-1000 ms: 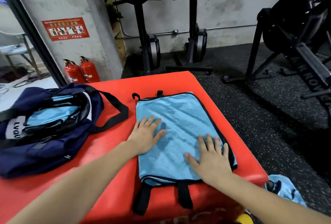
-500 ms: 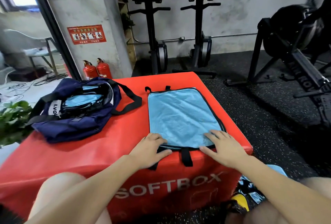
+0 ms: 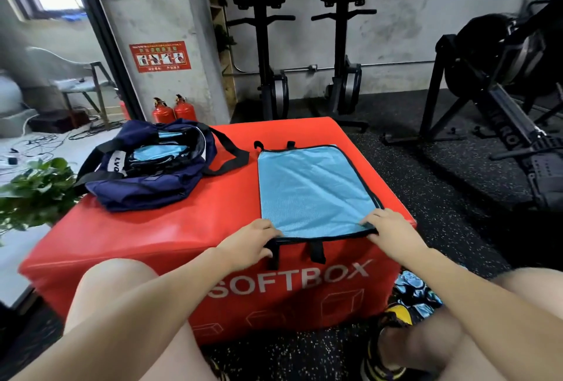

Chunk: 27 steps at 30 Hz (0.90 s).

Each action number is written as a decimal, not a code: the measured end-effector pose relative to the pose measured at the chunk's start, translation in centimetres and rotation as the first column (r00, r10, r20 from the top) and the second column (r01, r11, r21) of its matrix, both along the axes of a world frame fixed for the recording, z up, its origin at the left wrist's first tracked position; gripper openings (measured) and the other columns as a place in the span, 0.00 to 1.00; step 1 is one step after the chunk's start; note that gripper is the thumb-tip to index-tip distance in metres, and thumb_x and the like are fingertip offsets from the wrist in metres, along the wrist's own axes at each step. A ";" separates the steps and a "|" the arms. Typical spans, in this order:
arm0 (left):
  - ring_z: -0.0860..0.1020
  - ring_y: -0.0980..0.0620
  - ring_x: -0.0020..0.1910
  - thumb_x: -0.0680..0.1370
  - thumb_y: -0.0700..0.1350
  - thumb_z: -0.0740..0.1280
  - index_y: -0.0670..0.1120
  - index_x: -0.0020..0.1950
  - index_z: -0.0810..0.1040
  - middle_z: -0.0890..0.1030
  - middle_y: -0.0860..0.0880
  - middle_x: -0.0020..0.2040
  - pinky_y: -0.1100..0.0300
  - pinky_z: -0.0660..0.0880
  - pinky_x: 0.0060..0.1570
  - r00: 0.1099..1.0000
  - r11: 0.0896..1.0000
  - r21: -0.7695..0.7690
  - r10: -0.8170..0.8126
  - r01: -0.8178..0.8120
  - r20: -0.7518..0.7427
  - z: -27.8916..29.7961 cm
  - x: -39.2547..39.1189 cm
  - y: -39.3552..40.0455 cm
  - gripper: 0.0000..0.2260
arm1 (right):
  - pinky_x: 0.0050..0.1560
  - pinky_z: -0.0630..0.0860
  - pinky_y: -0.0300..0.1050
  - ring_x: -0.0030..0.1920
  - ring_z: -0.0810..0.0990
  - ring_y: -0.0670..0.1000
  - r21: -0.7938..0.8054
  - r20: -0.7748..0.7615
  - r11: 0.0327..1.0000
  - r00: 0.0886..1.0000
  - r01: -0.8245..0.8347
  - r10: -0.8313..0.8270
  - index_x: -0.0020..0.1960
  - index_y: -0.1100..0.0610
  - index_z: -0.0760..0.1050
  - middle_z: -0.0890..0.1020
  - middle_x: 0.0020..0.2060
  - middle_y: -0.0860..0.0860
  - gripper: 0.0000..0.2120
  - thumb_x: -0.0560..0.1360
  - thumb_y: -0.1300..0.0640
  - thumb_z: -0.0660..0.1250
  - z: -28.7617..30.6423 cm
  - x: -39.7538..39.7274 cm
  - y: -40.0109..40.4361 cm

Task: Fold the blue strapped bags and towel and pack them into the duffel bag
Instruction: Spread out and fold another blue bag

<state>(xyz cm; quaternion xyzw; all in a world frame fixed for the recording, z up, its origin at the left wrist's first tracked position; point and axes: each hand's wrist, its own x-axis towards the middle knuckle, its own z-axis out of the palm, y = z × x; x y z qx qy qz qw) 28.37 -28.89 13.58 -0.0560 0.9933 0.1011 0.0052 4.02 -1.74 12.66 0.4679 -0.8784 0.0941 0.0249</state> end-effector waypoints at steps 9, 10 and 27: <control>0.75 0.48 0.60 0.73 0.64 0.67 0.50 0.64 0.77 0.78 0.51 0.60 0.51 0.72 0.57 0.987 0.973 -0.218 0.043 -0.077 -0.158 -0.9 1.0 0.7 0.25 | 0.64 0.69 0.49 0.64 0.73 0.54 0.108 -0.065 0.994 0.997 -0.031 0.039 0.65 0.51 0.76 0.76 0.60 0.48 0.18 0.76 0.52 0.69 1.4 0.5 0.7; 0.75 0.47 0.60 0.73 0.63 0.69 0.50 0.65 0.77 0.78 0.50 0.61 0.51 0.72 0.58 0.988 0.961 -0.264 0.046 -0.085 -0.149 -0.9 0.8 0.7 0.26 | 0.65 0.70 0.50 0.65 0.72 0.54 0.148 -0.083 0.988 0.995 -0.041 0.054 0.67 0.51 0.74 0.75 0.62 0.48 0.20 0.76 0.51 0.70 1.5 0.5 0.5; 0.75 0.51 0.36 0.76 0.45 0.70 0.47 0.48 0.76 0.80 0.50 0.40 0.57 0.68 0.39 0.925 0.961 0.211 0.238 -0.179 -0.296 1.8 0.9 1.9 0.04 | 0.55 0.76 0.50 0.52 0.79 0.54 -0.081 0.094 0.997 0.996 0.012 -0.004 0.50 0.53 0.82 0.83 0.47 0.50 0.09 0.70 0.57 0.73 4.1 0.7 1.1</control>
